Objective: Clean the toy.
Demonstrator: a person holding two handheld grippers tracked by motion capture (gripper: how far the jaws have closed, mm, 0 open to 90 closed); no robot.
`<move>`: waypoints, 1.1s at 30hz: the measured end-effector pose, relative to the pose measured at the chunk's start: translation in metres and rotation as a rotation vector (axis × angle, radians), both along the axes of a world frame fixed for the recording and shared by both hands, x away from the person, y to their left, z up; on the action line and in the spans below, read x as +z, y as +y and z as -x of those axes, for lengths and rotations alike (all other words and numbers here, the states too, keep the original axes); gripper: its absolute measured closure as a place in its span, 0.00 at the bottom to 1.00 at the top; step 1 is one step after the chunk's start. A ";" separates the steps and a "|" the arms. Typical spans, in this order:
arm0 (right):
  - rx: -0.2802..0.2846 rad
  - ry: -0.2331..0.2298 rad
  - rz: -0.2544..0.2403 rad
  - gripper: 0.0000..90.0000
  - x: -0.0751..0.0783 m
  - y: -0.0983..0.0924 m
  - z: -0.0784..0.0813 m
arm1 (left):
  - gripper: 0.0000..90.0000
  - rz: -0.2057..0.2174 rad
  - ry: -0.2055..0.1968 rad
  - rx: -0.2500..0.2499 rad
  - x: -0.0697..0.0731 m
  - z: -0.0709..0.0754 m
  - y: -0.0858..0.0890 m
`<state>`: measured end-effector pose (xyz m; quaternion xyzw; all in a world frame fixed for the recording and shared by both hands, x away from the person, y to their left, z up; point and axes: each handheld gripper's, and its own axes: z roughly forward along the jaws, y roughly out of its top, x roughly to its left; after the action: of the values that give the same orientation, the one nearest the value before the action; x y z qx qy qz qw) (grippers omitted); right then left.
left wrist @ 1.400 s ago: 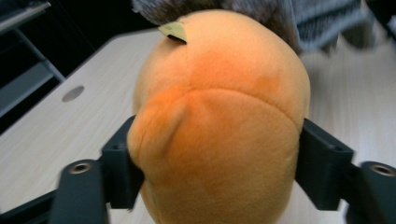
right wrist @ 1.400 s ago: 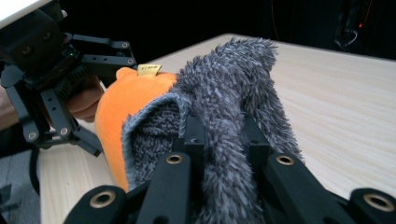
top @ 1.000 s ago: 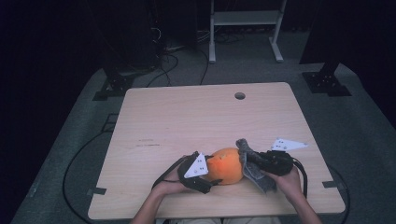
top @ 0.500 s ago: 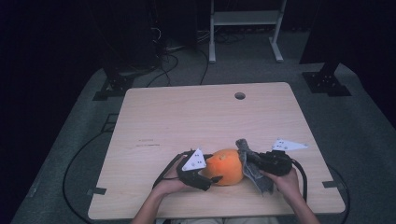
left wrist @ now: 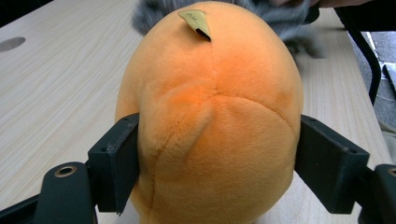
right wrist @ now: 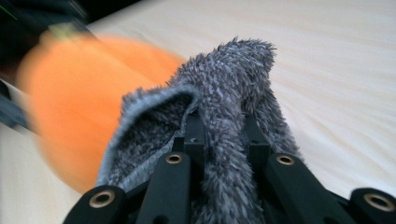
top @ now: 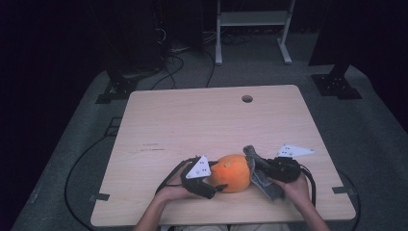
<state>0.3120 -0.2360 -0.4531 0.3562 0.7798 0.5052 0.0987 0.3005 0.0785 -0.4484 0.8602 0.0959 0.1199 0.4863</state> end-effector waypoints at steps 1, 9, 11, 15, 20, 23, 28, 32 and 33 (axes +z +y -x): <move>-0.004 0.022 0.000 0.85 -0.002 -0.004 0.000 | 0.24 -0.004 -0.008 -0.001 0.000 0.001 -0.001; 0.052 -0.065 -0.085 0.85 0.022 0.004 0.007 | 0.24 -0.026 -0.035 -0.029 -0.001 0.006 -0.006; 0.062 -0.059 -0.060 0.85 0.018 0.009 0.006 | 0.24 -0.030 -0.028 -0.027 0.000 0.005 -0.004; 0.027 0.007 -0.062 0.85 0.004 -0.001 -0.002 | 0.24 -0.019 -0.023 -0.027 -0.001 0.004 -0.004; 0.014 0.006 -0.088 0.85 0.008 -0.011 0.000 | 0.22 0.000 -0.032 -0.033 -0.002 0.005 -0.003; 0.047 -0.057 -0.152 0.85 0.025 -0.004 0.007 | 0.22 0.001 -0.039 -0.032 -0.003 0.005 -0.006; 0.114 -0.082 -0.103 0.85 0.025 0.010 0.011 | 0.22 0.000 -0.048 -0.029 -0.002 0.006 -0.006; 0.057 -0.063 -0.031 0.85 0.020 0.002 0.008 | 0.21 0.025 -0.041 -0.016 -0.003 0.006 -0.008; 0.045 -0.071 -0.043 0.85 0.022 0.000 0.009 | 0.21 0.027 -0.042 -0.017 -0.003 0.006 -0.009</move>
<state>0.3029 -0.2359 -0.4311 0.3224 0.7725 0.5364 0.1074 0.2943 0.0696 -0.4510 0.8517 0.0799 0.1322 0.5007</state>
